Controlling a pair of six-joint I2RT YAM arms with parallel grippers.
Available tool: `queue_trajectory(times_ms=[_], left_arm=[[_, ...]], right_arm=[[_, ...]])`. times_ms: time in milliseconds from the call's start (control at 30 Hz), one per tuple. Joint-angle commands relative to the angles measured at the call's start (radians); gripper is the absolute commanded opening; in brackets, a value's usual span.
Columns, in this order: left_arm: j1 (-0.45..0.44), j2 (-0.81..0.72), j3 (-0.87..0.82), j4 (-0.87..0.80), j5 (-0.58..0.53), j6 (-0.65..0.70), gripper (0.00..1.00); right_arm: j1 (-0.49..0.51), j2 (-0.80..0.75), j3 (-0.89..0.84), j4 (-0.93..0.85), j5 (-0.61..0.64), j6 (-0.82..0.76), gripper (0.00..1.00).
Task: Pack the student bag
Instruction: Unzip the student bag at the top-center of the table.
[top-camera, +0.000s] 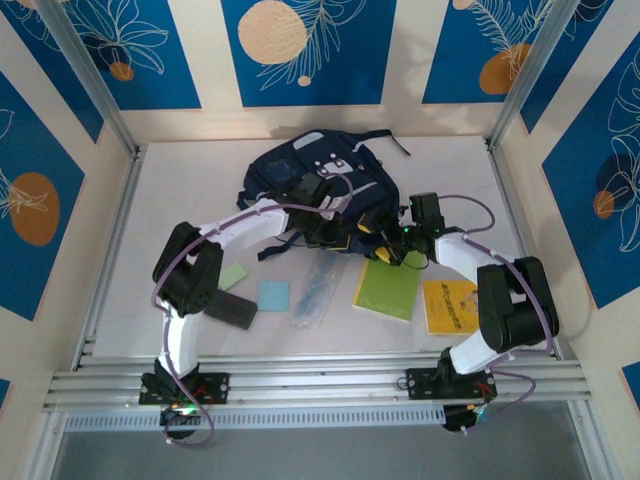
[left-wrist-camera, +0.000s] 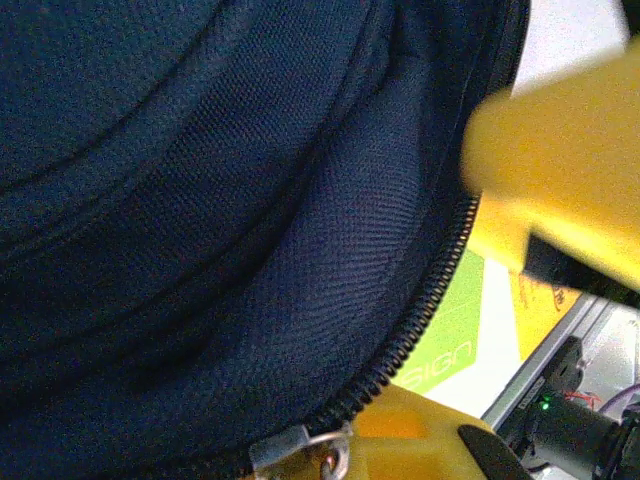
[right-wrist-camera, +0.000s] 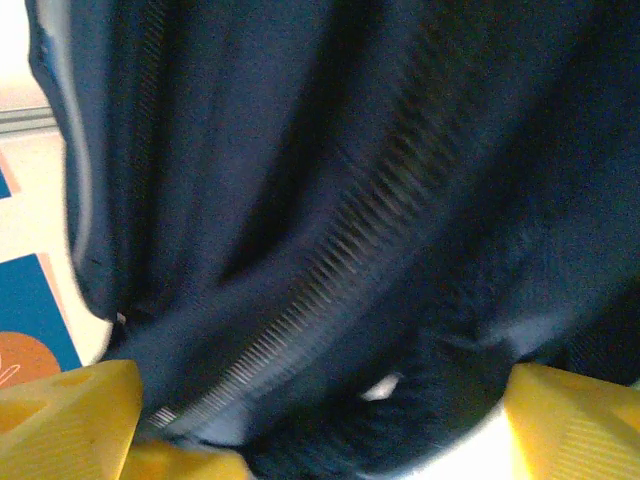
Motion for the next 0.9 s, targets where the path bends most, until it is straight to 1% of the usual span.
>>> queue_trajectory(times_ms=[0,100,167,233,267,300,333,367,400,433,633,767,867], left_arm=[[0.007,-0.050,0.044,0.123,0.015,-0.027,0.00],[0.007,-0.057,0.045,0.140,0.013,-0.041,0.00],[0.007,-0.068,0.035,0.156,0.026,-0.054,0.00],[0.006,-0.083,0.014,0.170,0.035,-0.067,0.00],[0.006,-0.090,0.005,0.172,0.041,-0.069,0.00],[0.006,-0.095,-0.003,0.168,0.048,-0.069,0.00],[0.007,-0.100,-0.010,0.160,0.054,-0.065,0.00],[0.007,-0.104,-0.015,0.143,0.055,-0.051,0.00],[0.011,-0.105,-0.018,0.112,0.045,-0.029,0.00],[0.015,-0.105,-0.020,0.078,0.030,-0.007,0.00],[0.104,-0.105,-0.074,-0.160,-0.081,0.165,0.00],[0.179,-0.135,-0.107,-0.237,-0.162,0.242,0.00],[0.234,-0.138,-0.093,-0.263,-0.242,0.283,0.00]], right_arm=[[0.005,-0.024,-0.058,0.024,-0.048,0.049,0.95],[0.015,-0.012,-0.053,0.036,-0.046,0.057,0.98],[0.017,0.000,-0.049,0.055,-0.031,0.057,0.98],[0.011,0.019,-0.043,0.089,-0.006,0.054,0.93],[0.005,0.030,-0.042,0.114,0.001,0.056,0.87],[0.000,0.043,-0.044,0.153,0.004,0.062,0.74],[-0.006,0.052,-0.045,0.185,0.007,0.066,0.46],[-0.012,0.059,-0.041,0.201,0.021,0.067,0.29],[-0.018,0.061,-0.033,0.203,0.036,0.063,0.05],[-0.026,0.063,-0.026,0.202,0.038,0.054,0.00],[-0.077,-0.015,0.002,0.091,0.089,-0.040,0.00],[-0.101,-0.050,-0.002,0.049,0.094,-0.087,0.00],[-0.095,-0.055,-0.011,0.057,0.082,-0.095,0.00]])
